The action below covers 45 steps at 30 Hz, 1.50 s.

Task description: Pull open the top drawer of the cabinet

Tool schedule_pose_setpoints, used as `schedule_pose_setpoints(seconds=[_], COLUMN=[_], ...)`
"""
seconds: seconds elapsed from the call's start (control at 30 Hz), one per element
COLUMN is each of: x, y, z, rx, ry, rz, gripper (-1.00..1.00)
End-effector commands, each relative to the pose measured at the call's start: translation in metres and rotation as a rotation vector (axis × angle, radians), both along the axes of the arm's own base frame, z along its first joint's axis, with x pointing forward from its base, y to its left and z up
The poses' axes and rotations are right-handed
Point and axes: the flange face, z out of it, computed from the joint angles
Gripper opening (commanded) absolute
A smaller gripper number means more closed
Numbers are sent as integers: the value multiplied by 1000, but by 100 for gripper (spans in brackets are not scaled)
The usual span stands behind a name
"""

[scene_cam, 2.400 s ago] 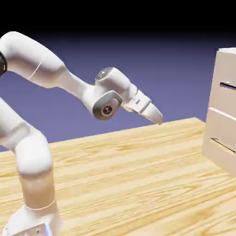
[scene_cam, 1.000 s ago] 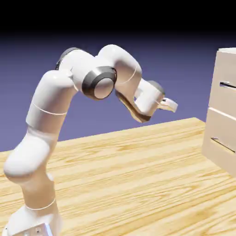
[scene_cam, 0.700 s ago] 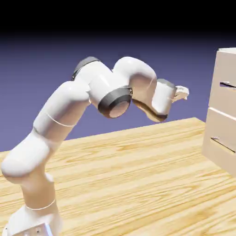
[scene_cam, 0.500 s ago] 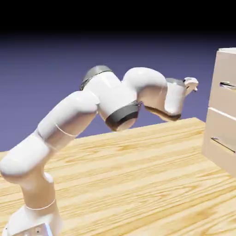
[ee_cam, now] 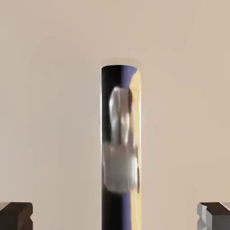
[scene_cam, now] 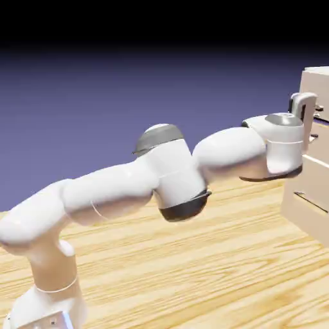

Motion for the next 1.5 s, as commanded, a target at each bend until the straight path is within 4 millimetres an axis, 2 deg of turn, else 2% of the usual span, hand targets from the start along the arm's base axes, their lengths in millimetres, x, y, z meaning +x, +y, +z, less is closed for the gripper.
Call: schedule_pose_setpoints(seconds=[0.0, 0.2, 0.23, 0.5, 0.83, 1.13, 1.47], x=[4, 26, 26, -1, -57, -125, -220], y=[0, 0, 0, 0, 0, 0, 0], z=[0, -5, -5, -5, -5, -5, -5], rx=[0, -4, -4, -4, -4, -4, -4], ry=[0, 2, 2, 2, 2, 2, 2], rz=[0, -1, -1, -1, -1, -1, -1], gripper=[0, 0, -100, -100, -100, -100, -100])
